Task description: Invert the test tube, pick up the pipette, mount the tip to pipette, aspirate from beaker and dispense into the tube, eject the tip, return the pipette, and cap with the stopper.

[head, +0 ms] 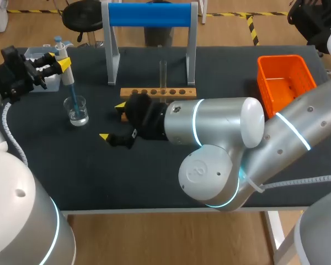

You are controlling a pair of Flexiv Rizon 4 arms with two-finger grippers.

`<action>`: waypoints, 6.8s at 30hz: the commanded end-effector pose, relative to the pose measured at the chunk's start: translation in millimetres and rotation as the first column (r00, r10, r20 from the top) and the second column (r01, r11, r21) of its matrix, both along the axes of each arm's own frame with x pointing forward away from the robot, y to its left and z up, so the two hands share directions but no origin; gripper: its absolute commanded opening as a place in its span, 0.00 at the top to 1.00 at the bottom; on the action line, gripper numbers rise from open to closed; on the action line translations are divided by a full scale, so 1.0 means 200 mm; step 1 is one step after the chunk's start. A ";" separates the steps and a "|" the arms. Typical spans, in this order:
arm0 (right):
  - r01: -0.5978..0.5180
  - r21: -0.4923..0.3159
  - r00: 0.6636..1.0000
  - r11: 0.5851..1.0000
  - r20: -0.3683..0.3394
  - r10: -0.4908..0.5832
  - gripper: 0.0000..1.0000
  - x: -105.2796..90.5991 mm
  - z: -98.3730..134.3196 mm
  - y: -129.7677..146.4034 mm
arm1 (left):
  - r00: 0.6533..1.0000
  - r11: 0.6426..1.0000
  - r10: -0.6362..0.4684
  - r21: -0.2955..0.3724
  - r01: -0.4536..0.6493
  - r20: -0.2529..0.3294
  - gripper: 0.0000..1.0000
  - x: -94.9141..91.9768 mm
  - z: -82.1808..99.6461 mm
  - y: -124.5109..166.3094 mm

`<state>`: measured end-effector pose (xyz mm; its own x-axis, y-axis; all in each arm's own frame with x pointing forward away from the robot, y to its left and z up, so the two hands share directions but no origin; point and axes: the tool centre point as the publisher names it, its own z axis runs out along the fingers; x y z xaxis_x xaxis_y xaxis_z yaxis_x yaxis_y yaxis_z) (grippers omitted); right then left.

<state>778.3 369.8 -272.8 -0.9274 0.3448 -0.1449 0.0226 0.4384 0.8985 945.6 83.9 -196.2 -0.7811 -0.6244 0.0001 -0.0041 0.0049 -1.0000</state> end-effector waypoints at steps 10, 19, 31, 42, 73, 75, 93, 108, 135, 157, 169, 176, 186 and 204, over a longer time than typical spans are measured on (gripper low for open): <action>-0.184 0.056 0.983 0.981 -0.011 0.185 0.00 0.02 0.33 -0.08 | 1.000 1.000 -0.002 -0.001 0.002 0.002 1.00 0.00 0.00 0.00; -0.290 0.135 0.955 0.947 -0.018 0.295 0.00 0.03 0.55 -0.07 | 1.000 1.000 -0.002 -0.001 0.002 0.002 1.00 0.00 0.00 0.00; -0.350 0.160 0.935 0.923 -0.001 0.355 0.00 0.09 0.72 0.00 | 1.000 1.000 -0.002 -0.001 0.002 0.002 1.00 0.00 0.00 0.00; -0.444 0.164 0.893 0.881 -0.002 0.451 0.00 0.19 0.82 0.11 | 1.000 1.000 -0.002 -0.001 0.002 0.002 1.00 0.00 0.00 0.00; -0.530 0.272 0.840 0.803 0.041 0.541 1.00 0.39 0.90 0.35 | 1.000 1.000 -0.002 -0.001 0.002 0.002 1.00 0.00 0.00 0.00; -0.527 0.288 0.841 0.800 0.040 0.539 1.00 0.40 0.91 0.37 | 1.000 1.000 -0.002 -0.001 0.002 0.002 1.00 0.00 0.00 0.00; -0.405 0.400 0.905 0.822 0.048 0.422 1.00 0.50 0.92 0.50 | 1.000 1.000 -0.002 -0.001 0.002 0.002 1.00 0.00 0.00 0.00; -0.351 0.404 0.925 0.845 0.007 0.381 1.00 0.60 0.87 0.60 | 1.000 1.000 -0.002 -0.001 0.002 0.002 1.00 0.00 0.00 0.00; -0.302 0.387 0.944 0.871 -0.009 0.331 1.00 0.73 0.79 0.66 | 1.000 1.000 -0.002 -0.001 0.002 0.002 1.00 0.00 0.00 0.00; -0.281 0.399 0.951 0.873 -0.004 0.308 1.00 0.79 0.75 0.70 | 1.000 1.000 -0.002 -0.001 0.002 0.002 1.00 0.00 0.00 0.00; -0.278 0.407 0.951 0.870 -0.009 0.308 1.00 0.80 0.73 0.72 | 1.000 1.000 -0.002 -0.001 0.002 0.002 1.00 0.00 0.00 0.00; -0.274 0.405 0.952 0.872 -0.012 0.305 1.00 0.81 0.72 0.72 | 1.000 1.000 -0.002 -0.001 0.002 0.002 1.00 0.00 0.00 0.00; -0.273 0.392 0.952 0.878 -0.018 0.305 1.00 0.80 0.68 0.71 | 1.000 1.000 -0.002 -0.001 0.002 0.002 1.00 0.00 0.00 0.00; -0.264 0.369 0.951 0.891 -0.055 0.304 1.00 0.77 0.56 0.69 | 1.000 1.000 -0.002 -0.001 0.002 0.002 1.00 0.00 0.00 0.00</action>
<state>935.6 508.3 -151.3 -0.9966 0.0689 0.0448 0.0511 0.0937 0.9943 944.2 82.7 -202.3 -0.7814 -0.6240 0.0001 -0.0063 0.0078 -1.0000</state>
